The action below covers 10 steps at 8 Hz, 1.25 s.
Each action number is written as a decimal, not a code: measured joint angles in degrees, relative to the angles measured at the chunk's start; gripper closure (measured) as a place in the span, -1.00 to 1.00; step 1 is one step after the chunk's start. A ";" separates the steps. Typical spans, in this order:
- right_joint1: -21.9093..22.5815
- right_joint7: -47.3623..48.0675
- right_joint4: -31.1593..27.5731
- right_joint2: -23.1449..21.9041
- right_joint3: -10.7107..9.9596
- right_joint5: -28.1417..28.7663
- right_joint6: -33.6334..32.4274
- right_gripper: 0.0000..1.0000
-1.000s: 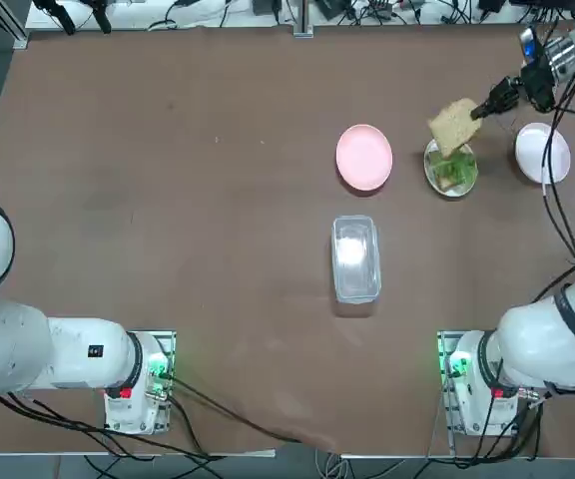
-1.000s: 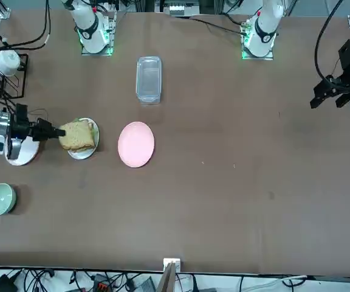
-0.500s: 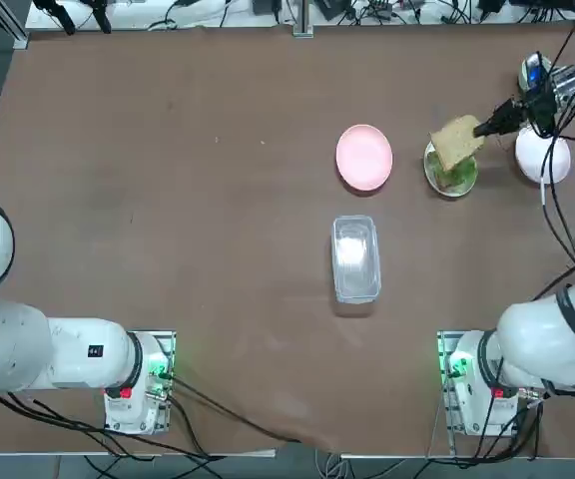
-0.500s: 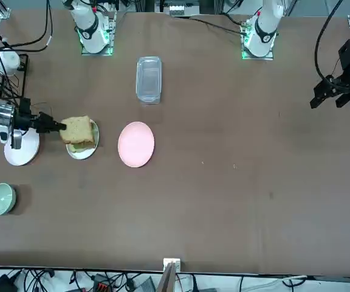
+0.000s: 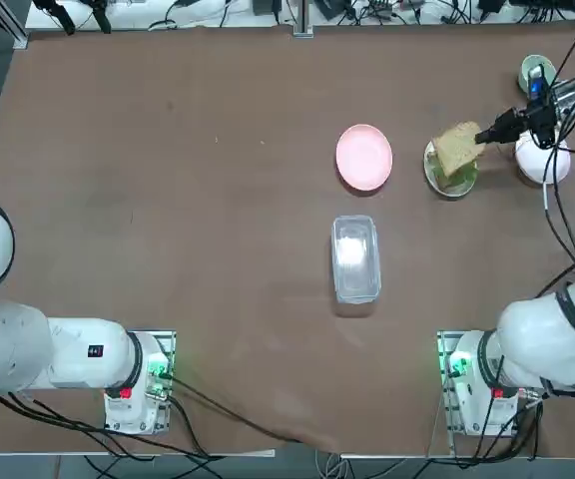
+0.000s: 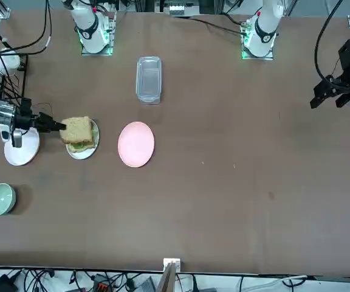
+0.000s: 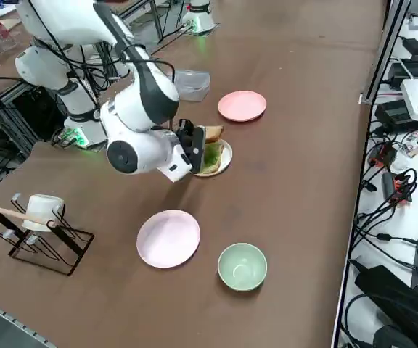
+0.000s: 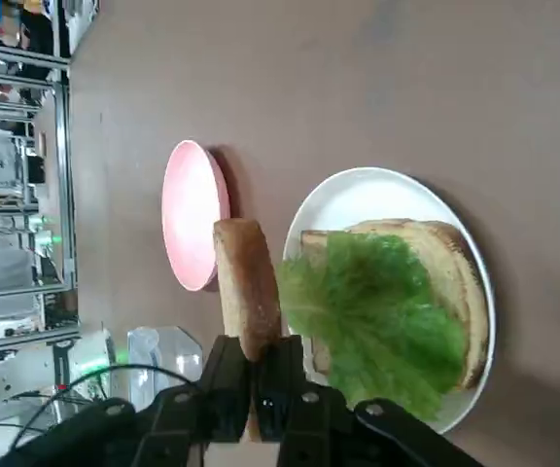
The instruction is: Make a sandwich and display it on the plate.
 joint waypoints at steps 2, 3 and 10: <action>-0.08 -0.55 0.00 1.17 0.05 0.97 0.00 0.85; -0.10 -0.79 0.01 1.46 0.07 1.01 0.00 0.85; -2.76 -5.45 0.33 5.92 0.07 1.19 0.00 0.85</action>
